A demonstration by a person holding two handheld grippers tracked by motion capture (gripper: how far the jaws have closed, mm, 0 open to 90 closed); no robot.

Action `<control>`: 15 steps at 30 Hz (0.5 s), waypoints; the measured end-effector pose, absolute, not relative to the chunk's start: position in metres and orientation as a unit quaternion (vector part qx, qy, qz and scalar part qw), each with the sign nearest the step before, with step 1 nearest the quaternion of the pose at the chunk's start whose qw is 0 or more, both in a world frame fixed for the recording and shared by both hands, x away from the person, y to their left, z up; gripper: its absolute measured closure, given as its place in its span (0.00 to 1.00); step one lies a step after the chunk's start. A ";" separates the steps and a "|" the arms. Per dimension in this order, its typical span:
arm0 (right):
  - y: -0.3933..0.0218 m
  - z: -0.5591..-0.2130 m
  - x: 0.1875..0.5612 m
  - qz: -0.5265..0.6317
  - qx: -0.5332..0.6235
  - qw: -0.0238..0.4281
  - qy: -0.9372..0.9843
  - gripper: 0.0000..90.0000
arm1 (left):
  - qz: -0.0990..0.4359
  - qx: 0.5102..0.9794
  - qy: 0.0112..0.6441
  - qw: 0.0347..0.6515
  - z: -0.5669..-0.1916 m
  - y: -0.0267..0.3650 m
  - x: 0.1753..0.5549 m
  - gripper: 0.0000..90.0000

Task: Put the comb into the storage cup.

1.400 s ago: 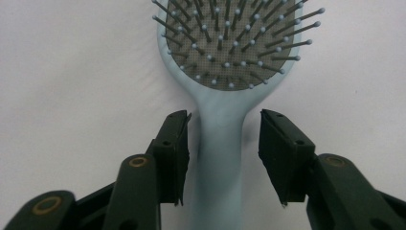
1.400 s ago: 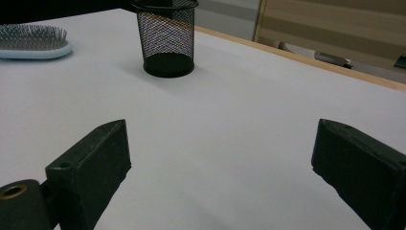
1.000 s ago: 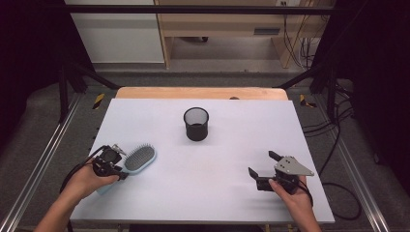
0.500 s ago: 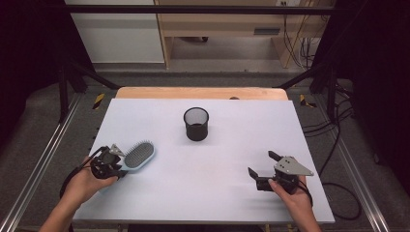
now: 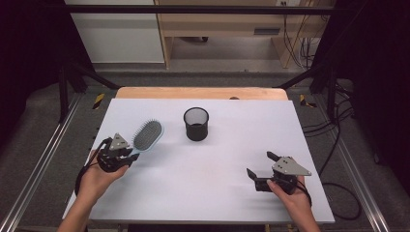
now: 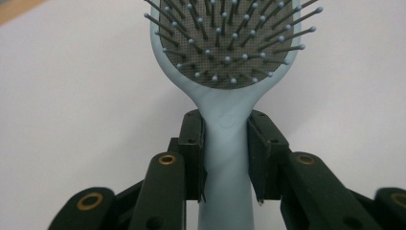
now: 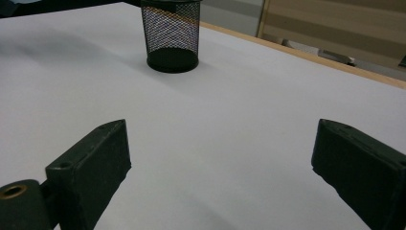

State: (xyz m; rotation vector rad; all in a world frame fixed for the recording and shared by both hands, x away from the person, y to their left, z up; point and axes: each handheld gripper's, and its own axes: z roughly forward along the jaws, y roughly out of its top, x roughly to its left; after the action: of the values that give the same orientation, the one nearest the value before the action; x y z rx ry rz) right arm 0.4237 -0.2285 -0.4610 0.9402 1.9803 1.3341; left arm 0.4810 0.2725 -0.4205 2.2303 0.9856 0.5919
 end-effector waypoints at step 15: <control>-0.232 -0.462 0.425 0.496 0.384 0.272 0.730 0.10 | 0.269 0.815 0.340 0.384 -0.407 0.231 0.477 0.77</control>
State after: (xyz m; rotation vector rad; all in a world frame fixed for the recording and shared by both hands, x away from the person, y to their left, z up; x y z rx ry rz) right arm 0.4247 -0.2321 -0.4622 1.0330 1.9663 1.3352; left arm 0.4774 0.2308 -0.4070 2.0785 0.8656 0.6857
